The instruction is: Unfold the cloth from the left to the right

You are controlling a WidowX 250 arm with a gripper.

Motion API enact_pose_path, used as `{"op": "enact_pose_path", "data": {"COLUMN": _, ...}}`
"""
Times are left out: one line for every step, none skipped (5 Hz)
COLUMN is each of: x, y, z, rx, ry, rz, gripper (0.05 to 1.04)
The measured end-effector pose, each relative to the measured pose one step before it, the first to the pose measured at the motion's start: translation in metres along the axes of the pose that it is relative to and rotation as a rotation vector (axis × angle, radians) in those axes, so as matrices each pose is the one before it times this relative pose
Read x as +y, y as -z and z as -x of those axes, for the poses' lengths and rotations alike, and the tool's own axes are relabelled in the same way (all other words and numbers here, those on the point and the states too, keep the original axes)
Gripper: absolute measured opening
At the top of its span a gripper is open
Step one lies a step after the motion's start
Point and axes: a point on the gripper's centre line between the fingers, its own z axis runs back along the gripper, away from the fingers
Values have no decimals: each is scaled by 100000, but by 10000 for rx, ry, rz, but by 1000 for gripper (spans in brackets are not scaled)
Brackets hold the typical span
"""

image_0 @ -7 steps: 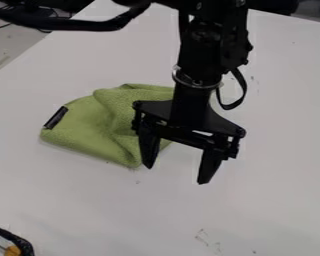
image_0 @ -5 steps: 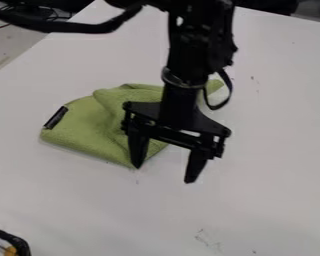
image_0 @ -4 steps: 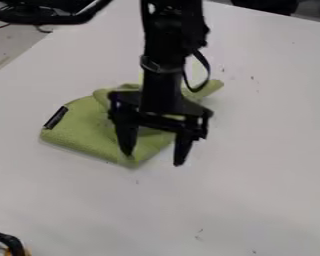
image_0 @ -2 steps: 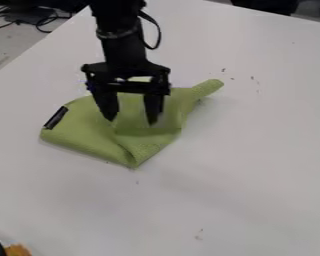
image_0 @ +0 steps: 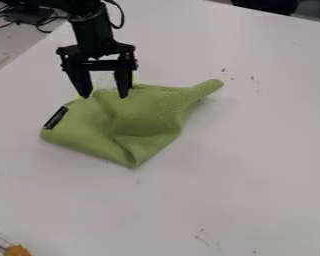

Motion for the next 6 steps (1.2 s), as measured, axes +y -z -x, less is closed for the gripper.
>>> {"op": "enact_pose_path", "data": {"x": 1680, "y": 929, "z": -1167, "rx": -38, "ry": -121, "rz": 687, "gripper": 998}}
{"op": "enact_pose_path", "data": {"x": 706, "y": 853, "z": -435, "rx": 375, "ry": -90, "rz": 609, "gripper": 998}}
{"op": "enact_pose_path", "data": {"x": -114, "y": 1087, "z": 19, "rx": 329, "ry": -181, "rz": 333, "gripper": 998}}
{"op": "enact_pose_path", "data": {"x": 539, "y": 990, "z": -597, "rx": 406, "ry": -179, "rz": -38, "gripper": 998}}
{"op": "enact_pose_path", "data": {"x": -15, "y": 217, "z": -75, "rx": -4, "ry": -14, "rz": 17, "gripper": 998}}
{"op": "enact_pose_path", "data": {"x": -168, "y": 841, "z": -232, "rx": 122, "ry": -95, "rz": 111, "gripper": 977}}
